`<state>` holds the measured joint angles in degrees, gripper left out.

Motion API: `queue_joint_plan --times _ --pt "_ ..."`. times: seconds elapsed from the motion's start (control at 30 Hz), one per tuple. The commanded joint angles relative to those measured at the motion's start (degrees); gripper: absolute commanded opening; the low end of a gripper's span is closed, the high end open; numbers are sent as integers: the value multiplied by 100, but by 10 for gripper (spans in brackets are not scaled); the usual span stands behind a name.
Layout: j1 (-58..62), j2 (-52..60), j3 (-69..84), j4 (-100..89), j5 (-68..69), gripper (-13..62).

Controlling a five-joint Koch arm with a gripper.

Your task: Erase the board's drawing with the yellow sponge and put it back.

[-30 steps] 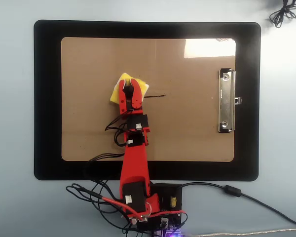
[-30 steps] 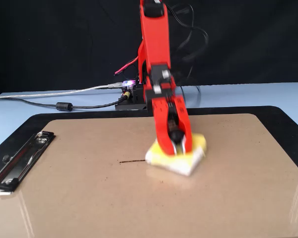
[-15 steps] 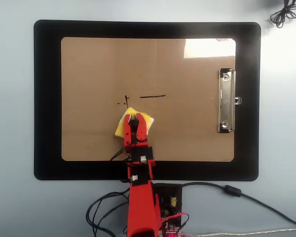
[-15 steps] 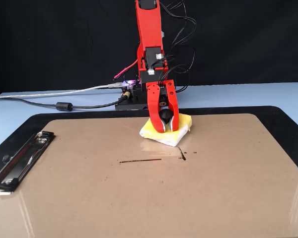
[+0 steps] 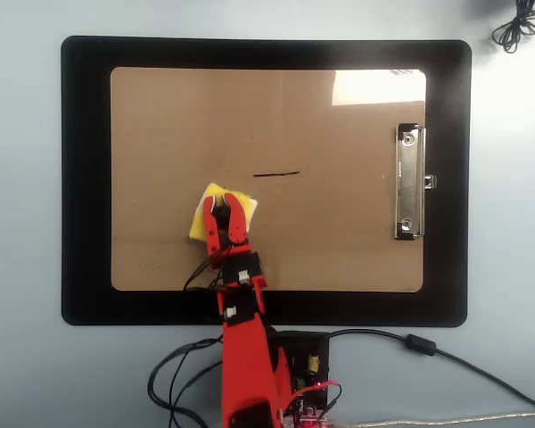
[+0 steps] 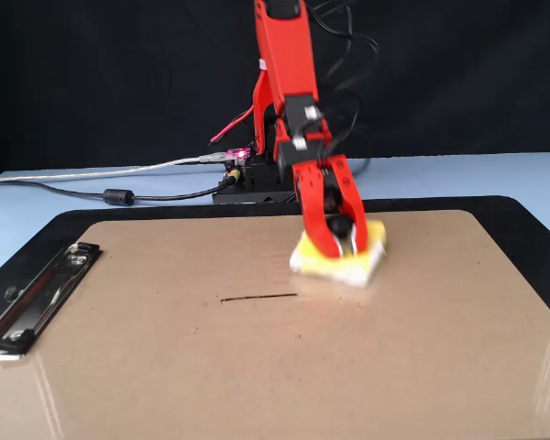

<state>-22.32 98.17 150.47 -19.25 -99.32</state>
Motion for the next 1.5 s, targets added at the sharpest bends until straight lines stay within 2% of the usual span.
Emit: queue_joint_plan --times 0.0,0.07,0.27,0.3,0.4,0.53,0.6,0.7,0.9,1.1,1.23,1.33,1.47 --pt "-158 413 62 70 -202 -80" --pt "-237 290 35 62 -202 -80" --pt "-255 -2057 -2171 -9 -220 -80" --pt "-246 -2162 -2329 -18 -220 -80" --pt "-132 -1837 -2136 18 -202 -80" --pt "360 -220 -598 26 -185 -80" --pt "1072 404 18 -9 -97 -80" --pt "2048 413 53 -18 229 -80" --pt "2663 -659 -905 -44 580 -80" --pt "3507 -2628 -2399 -624 615 -80" --pt "3357 -2786 -2224 -984 580 -80" --pt "2338 -2426 -1828 -1002 422 -80" --pt "1371 -2250 -1767 -993 -694 -80"
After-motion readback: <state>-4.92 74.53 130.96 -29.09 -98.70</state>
